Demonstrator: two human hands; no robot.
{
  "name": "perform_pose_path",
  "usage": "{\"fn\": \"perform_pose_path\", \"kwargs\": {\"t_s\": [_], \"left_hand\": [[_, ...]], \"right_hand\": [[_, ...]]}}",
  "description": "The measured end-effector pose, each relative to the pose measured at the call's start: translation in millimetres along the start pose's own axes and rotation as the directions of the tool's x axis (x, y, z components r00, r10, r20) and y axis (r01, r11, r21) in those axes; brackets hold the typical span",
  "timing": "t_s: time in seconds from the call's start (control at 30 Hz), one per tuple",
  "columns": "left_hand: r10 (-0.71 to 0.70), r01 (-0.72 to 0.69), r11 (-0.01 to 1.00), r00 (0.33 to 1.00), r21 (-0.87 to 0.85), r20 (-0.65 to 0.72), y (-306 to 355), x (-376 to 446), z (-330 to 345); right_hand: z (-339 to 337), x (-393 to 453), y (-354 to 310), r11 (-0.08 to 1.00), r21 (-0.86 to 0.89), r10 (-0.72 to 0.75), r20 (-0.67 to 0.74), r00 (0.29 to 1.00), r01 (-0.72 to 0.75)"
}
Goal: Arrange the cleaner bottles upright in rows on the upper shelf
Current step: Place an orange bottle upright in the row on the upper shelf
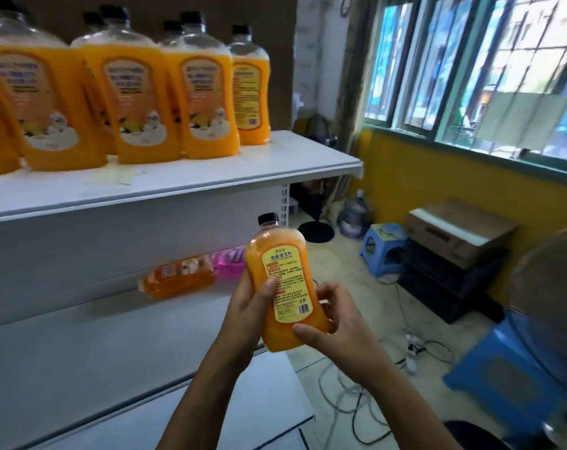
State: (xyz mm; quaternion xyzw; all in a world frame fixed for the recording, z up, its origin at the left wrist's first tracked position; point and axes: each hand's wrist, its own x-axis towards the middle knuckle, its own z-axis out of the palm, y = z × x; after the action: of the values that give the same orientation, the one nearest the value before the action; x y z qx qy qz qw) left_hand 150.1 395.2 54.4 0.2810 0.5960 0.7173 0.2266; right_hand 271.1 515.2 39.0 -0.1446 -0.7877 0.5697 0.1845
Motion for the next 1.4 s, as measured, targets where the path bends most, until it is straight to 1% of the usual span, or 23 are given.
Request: {"fn": "perform_pose_path", "kwargs": {"t_s": [0.07,0.13,0.27,0.33,0.43,0.53,0.6,0.67,0.73,0.77,0.83,0.87,0.93,1.0,1.07,1.17,1.23,1.3,1.4], "left_hand": [[0.002,-0.001,1.0,0.998,-0.016,0.06,4,1,13],[0.01,-0.008,1.0,0.994,-0.023,0.112,11,0,24],[0.091,-0.097,0.995,0.973,0.019,0.214,31,-3,43],[0.13,-0.138,0.99,0.963,0.015,0.238,43,-3,48],[0.183,-0.197,0.98,0.935,0.016,0.304,66,-3,51],[0.251,-0.297,0.954,0.869,0.045,0.427,99,-3,49],[0.271,-0.343,0.937,0.836,0.069,0.477,117,0,42],[0.292,-0.387,0.915,0.831,0.116,0.474,133,4,35],[0.326,-0.449,0.867,0.839,0.215,0.436,148,8,29],[0.366,-0.498,0.822,0.835,0.278,0.411,155,10,27],[0.475,-0.59,0.686,0.806,0.424,0.353,169,13,24],[0.515,-0.61,0.622,0.791,0.491,0.33,176,16,22],[0.556,-0.611,0.531,0.774,0.587,0.302,189,20,20],[0.558,-0.598,0.48,0.772,0.642,0.303,199,28,17],[0.531,-0.589,0.452,0.781,0.67,0.328,203,38,12],[0.443,-0.573,0.447,0.809,0.687,0.386,204,52,2],[0.397,-0.552,0.45,0.828,0.702,0.396,205,60,-4],[0.38,-0.532,0.46,0.841,0.711,0.384,208,67,-8],[0.366,-0.505,0.451,0.857,0.736,0.363,211,78,-12]], "right_hand": [[-15,-6,-5,1.0,-0.003,-0.024,-0.003,1.0,0.024],[-29,-12,-12,0.998,0.036,-0.053,-0.015,0.999,0.053],[-53,-22,-31,0.989,0.056,-0.133,-0.077,0.988,0.138],[-60,-26,-46,0.979,0.046,-0.193,-0.104,0.976,0.199],[-68,-30,-73,0.95,-0.031,-0.312,-0.07,0.948,0.311],[-73,-28,-97,0.9,-0.166,-0.412,-0.019,0.911,0.404],[-74,-23,-109,0.865,-0.197,-0.478,-0.04,0.877,0.462],[-74,-16,-121,0.829,-0.247,-0.529,-0.058,0.847,0.501],[-74,-7,-134,0.799,-0.297,-0.565,-0.074,0.821,0.523],[-74,-2,-141,0.789,-0.303,-0.582,-0.088,0.809,0.535],[-75,12,-153,0.778,-0.291,-0.605,-0.109,0.788,0.557],[-75,20,-158,0.772,-0.291,-0.614,-0.111,0.781,0.565],[-73,36,-166,0.755,-0.324,-0.629,-0.112,0.77,0.57],[-71,50,-171,0.73,-0.386,-0.645,-0.116,0.756,0.564],[-70,61,-173,0.708,-0.433,-0.66,-0.124,0.741,0.559],[-71,74,-173,0.702,-0.455,-0.663,-0.136,0.736,0.548],[-71,84,-174,0.72,-0.433,-0.645,-0.131,0.753,0.542],[-71,95,-177,0.749,-0.39,-0.621,-0.13,0.773,0.536],[-73,111,-183,0.749,-0.398,-0.61,-0.101,0.786,0.53]]}}
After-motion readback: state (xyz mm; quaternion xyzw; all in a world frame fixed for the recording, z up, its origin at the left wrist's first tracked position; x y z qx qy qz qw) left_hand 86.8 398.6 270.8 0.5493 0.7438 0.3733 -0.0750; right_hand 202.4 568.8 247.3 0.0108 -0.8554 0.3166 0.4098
